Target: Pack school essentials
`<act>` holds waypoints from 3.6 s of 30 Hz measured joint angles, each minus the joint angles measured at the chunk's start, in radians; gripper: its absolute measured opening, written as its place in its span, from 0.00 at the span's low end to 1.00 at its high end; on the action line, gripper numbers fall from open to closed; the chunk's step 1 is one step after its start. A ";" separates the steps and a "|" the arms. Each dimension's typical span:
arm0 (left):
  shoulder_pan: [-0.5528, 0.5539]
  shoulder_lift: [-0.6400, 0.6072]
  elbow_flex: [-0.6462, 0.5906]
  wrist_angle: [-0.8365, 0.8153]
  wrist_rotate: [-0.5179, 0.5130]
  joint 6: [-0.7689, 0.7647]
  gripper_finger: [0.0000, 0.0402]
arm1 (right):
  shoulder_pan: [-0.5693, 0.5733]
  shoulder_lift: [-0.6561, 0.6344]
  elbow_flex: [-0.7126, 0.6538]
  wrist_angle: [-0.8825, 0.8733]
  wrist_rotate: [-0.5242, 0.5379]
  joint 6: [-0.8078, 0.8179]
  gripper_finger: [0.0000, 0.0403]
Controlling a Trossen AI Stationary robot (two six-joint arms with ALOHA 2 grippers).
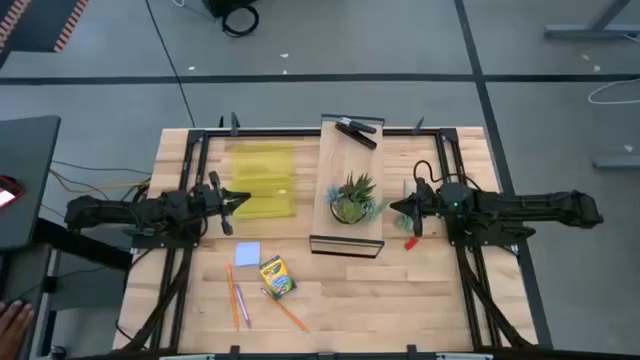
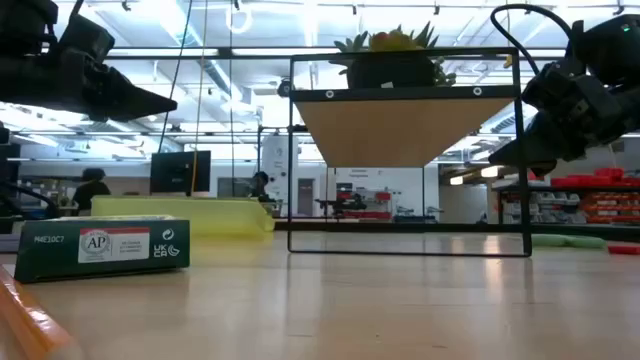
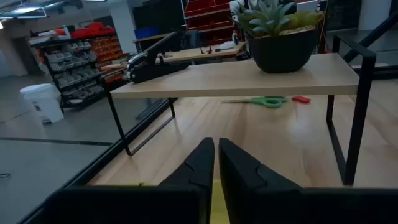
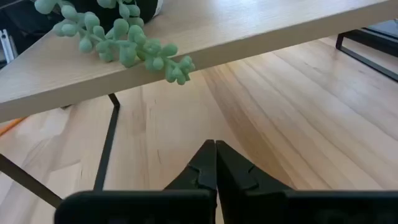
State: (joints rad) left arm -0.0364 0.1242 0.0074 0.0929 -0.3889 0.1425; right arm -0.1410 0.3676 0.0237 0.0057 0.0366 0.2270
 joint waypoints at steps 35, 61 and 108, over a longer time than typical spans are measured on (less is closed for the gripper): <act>0.000 0.000 0.000 0.000 0.000 0.000 0.08 | 0.000 0.000 0.000 0.000 0.000 0.000 0.02; 0.000 0.000 0.000 0.000 0.000 0.000 0.09 | 0.000 0.000 0.000 0.000 0.000 0.000 0.02; 0.000 0.000 0.000 0.000 0.000 0.000 0.07 | 0.000 0.000 0.000 0.000 0.000 0.000 0.02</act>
State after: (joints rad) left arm -0.0366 0.1240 0.0071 0.0926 -0.3888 0.1425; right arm -0.1413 0.3676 0.0235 0.0059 0.0364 0.2272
